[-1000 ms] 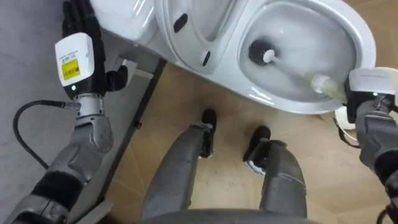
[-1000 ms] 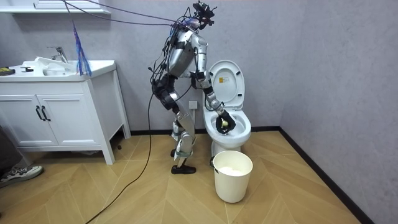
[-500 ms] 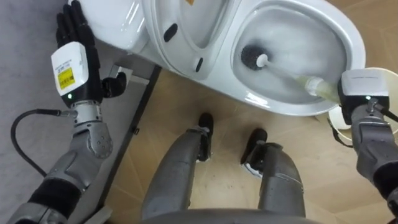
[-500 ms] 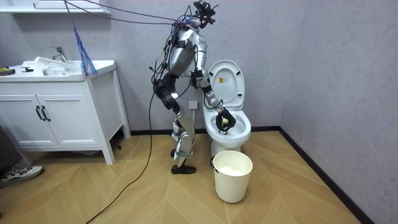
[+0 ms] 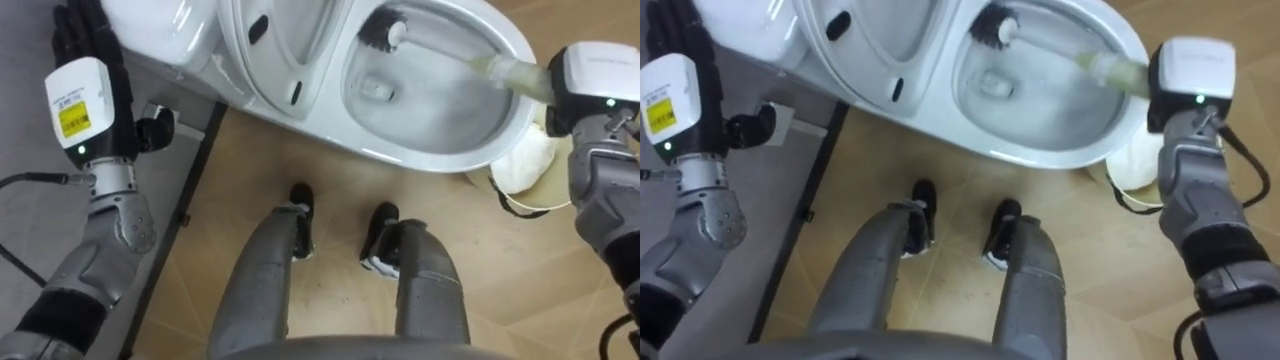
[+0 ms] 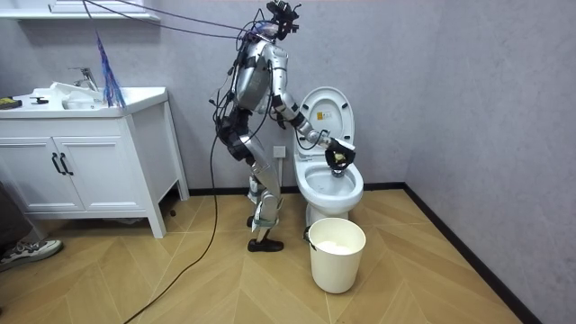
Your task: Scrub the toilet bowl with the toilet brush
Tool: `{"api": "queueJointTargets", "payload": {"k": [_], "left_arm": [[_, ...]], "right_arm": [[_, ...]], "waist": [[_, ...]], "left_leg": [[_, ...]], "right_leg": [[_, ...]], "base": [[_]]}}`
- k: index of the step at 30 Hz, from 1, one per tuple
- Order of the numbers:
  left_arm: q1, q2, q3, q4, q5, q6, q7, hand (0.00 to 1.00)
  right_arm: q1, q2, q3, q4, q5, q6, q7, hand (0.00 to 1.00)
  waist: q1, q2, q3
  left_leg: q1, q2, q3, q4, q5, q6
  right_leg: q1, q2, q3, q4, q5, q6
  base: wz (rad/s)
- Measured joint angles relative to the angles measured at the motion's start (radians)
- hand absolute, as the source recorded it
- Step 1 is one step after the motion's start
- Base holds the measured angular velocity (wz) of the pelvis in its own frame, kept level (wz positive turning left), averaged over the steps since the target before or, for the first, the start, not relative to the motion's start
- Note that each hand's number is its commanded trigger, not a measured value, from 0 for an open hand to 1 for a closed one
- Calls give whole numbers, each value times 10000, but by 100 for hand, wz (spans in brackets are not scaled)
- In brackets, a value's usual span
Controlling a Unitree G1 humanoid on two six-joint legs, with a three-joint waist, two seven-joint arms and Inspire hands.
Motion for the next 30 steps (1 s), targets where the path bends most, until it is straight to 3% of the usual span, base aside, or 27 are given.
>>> {"api": "queueJointTargets", "payload": {"k": [5,9,13,17,23,26,30], "left_arm": [[372,-30,163,-447,141,141,-75,0],[377,-174,142,-470,513,278,-260,0],[398,-463,-116,-329,668,400,-439,0],[473,-797,-180,-324,680,424,-461,0],[471,-856,-520,-249,683,426,-520,0],[339,-874,-641,-251,678,418,-642,0],[233,-949,-717,-269,659,418,-665,0]], "right_arm": [[186,102,-3,-472,-421,72,7,100],[526,411,2,-554,-458,356,18,100],[1095,699,73,-538,-648,579,82,100],[1287,894,115,-99,-647,827,166,100],[1259,1182,446,1539,-622,894,587,100],[1038,1244,1045,2462,-656,927,1077,100],[837,1277,1124,2777,-153,994,1492,100]], "waist": [[-104,20,-11],[-23,76,-29],[60,406,-21],[168,952,-14],[353,1432,-8],[484,1569,8],[578,1629,-1]], "left_leg": [[-38,-27,-23,17,4,9],[202,5,-70,-15,3,5],[475,23,-131,-161,-19,23],[413,83,-187,-192,-17,19],[461,110,-275,-310,0,-40],[443,136,-329,-293,-15,-87],[330,171,-350,-298,-16,-135]], "right_leg": [[6,9,-71,-26,25,-3],[345,6,-228,-214,24,-12],[724,32,-331,-420,24,17],[747,117,-369,-669,147,22],[807,190,-487,-784,178,-50],[845,187,-592,-810,141,-100],[756,219,-601,-866,137,-117]], "base": [[1],[5],[3],[-6],[0],[8],[0]]}}
